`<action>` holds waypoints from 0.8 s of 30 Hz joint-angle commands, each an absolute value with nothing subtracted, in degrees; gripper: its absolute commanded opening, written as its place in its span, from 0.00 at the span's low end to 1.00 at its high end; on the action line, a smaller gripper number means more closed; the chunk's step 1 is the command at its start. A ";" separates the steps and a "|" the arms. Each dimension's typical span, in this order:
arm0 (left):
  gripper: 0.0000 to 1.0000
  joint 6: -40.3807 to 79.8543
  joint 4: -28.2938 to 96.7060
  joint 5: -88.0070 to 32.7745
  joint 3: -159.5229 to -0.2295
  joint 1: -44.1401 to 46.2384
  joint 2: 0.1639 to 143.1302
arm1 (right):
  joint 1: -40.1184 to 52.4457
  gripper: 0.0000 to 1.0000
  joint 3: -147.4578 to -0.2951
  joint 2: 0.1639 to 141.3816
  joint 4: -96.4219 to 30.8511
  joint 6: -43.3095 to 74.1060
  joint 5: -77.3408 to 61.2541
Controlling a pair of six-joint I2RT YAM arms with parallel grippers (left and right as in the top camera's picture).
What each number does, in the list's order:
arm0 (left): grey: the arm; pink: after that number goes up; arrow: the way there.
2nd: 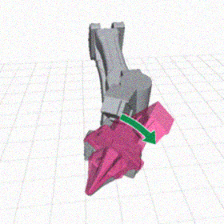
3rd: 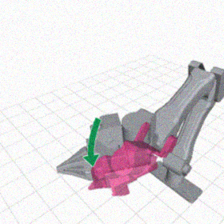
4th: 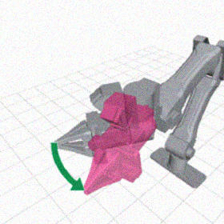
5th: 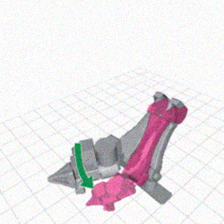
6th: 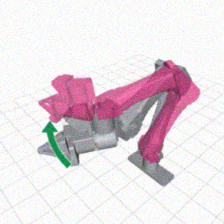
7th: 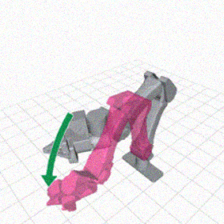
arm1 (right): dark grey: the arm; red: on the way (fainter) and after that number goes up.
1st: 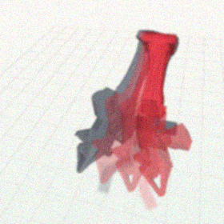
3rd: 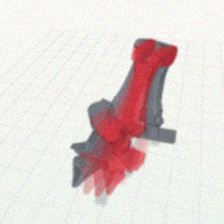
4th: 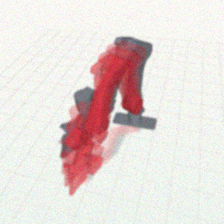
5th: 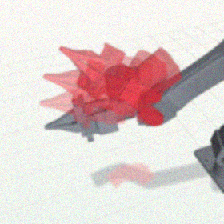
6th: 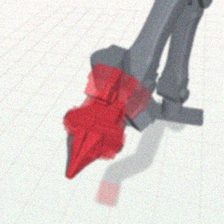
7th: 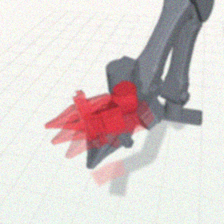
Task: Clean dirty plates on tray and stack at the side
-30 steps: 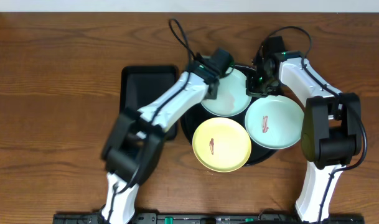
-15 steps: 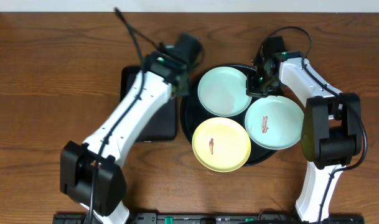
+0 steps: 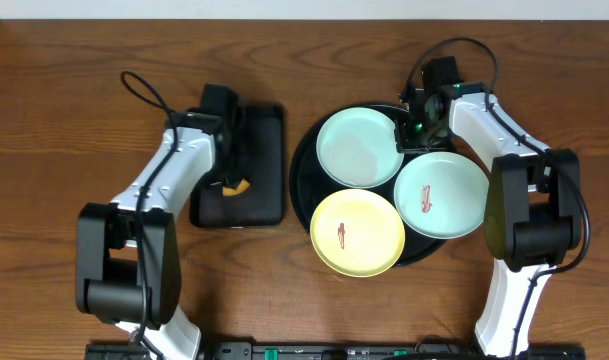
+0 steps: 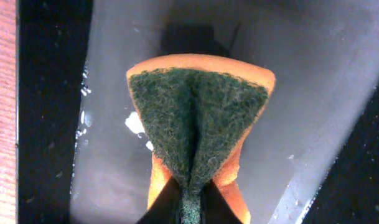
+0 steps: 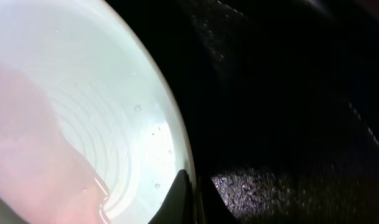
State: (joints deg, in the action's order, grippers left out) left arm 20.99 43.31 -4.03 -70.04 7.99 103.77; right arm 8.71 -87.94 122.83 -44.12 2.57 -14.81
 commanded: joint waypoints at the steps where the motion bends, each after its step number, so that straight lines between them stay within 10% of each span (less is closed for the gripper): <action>1: 0.17 19.05 44.99 -9.85 -71.33 6.15 100.95 | 8.29 0.01 -87.59 122.74 -44.21 -2.39 -18.09; 12: 0.64 19.07 47.33 -15.64 -71.48 4.40 82.30 | 10.72 0.01 -90.24 111.46 -43.75 0.34 -19.97; 24: 0.67 19.07 49.52 -15.64 -71.48 4.40 68.27 | 25.80 0.01 -90.06 102.10 -35.53 -3.51 -11.66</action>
State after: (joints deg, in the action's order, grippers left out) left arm 19.44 48.75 -15.14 -70.32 4.58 70.02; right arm 22.24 -89.56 101.12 -36.97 -2.20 -16.23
